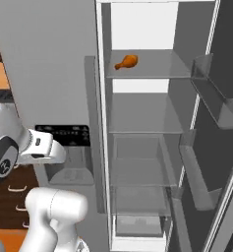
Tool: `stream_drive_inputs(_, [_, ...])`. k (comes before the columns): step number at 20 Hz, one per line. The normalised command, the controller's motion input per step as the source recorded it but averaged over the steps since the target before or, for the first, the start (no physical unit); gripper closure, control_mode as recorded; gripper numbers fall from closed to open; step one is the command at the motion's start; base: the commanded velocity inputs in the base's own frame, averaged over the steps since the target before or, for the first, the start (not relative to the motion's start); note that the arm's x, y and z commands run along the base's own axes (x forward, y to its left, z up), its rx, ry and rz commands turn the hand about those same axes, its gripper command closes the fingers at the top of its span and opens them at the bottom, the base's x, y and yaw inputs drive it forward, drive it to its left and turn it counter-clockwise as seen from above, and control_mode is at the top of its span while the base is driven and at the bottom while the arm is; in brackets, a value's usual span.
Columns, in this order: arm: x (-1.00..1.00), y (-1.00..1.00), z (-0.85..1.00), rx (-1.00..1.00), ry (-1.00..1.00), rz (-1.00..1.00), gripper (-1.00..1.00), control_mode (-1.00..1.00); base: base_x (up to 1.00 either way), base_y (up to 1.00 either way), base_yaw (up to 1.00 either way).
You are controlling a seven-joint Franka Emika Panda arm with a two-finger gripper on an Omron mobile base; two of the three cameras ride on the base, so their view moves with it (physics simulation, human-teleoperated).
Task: Place one squash and one chicken drumstick in each tupperware on the nearby counter, to pack two identical lunches.
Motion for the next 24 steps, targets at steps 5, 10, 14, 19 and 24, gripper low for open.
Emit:
stream_drive_inputs(5, [0.0,0.0,0.0,0.0,0.0,0.0,-1.0,1.0,0.21,-0.65,-0.01])
stream_drive_inputs(10, [0.0,0.0,0.0,0.0,0.0,0.0,-1.0,1.0,0.32,-0.36,0.02])
stream_drive_inputs(14, [0.0,0.0,0.0,0.0,0.0,0.0,-1.0,1.0,0.38,-0.34,0.16])
stream_drive_inputs(19, [0.0,0.0,0.0,0.0,0.0,0.0,-1.0,1.0,0.17,-0.51,0.13])
stream_drive_inputs(24, [0.0,0.0,0.0,0.0,0.0,0.0,-1.0,1.0,0.34,-0.05,0.03])
